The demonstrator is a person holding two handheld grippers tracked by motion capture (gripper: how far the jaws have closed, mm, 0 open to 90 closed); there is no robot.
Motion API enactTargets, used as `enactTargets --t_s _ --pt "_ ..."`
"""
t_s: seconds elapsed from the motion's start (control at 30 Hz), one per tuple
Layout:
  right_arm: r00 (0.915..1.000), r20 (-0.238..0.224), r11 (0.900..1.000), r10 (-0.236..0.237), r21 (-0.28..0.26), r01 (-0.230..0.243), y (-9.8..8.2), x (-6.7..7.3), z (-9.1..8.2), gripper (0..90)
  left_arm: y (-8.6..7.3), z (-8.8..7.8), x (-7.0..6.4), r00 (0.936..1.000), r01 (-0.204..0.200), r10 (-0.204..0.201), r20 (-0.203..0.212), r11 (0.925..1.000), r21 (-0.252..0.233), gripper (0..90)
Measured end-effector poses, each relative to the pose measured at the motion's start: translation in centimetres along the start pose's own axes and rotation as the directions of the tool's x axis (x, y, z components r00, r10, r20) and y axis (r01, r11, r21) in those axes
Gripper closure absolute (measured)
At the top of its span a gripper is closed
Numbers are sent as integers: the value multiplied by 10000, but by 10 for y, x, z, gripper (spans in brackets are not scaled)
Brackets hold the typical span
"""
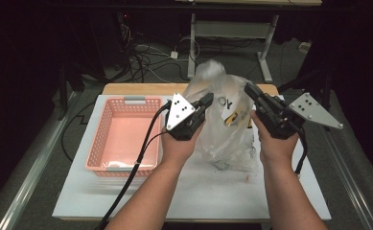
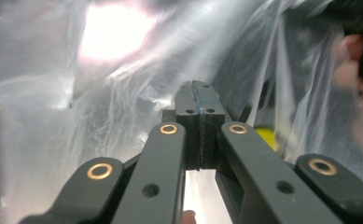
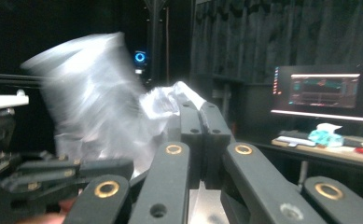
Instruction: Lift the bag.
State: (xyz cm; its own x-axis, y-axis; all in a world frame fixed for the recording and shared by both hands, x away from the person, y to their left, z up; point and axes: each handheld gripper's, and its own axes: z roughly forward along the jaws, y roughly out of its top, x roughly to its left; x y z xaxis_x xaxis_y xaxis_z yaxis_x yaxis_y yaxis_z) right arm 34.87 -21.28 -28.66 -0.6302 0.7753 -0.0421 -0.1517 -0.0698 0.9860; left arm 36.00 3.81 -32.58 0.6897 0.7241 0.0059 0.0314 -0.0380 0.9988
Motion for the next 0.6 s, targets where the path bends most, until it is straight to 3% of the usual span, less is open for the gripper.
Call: enactTargets --t_s 0.1,0.2,0.33,0.43,0.6 --pt "9996 263 9994 -53 338 44 -2 -7 4 900 -4 4 4 10000 -19 20 -42 9999 169 881" --pt "9989 455 9937 -53 1125 2 -21 -15 10 900 -12 2 6 9999 105 -107 24 9987 501 880" --pt "9973 725 9838 67 1783 -196 -46 -23 11 900 -24 -7 8 9998 152 -159 83 9966 812 873" --pt "9950 981 9786 191 2021 -387 -56 -29 12 900 -31 -17 7 9999 43 -53 104 9957 921 867" --pt "9940 1091 9749 7 2213 -250 -59 -33 11 900 -40 -35 3 9995 61 -92 298 9950 998 785"
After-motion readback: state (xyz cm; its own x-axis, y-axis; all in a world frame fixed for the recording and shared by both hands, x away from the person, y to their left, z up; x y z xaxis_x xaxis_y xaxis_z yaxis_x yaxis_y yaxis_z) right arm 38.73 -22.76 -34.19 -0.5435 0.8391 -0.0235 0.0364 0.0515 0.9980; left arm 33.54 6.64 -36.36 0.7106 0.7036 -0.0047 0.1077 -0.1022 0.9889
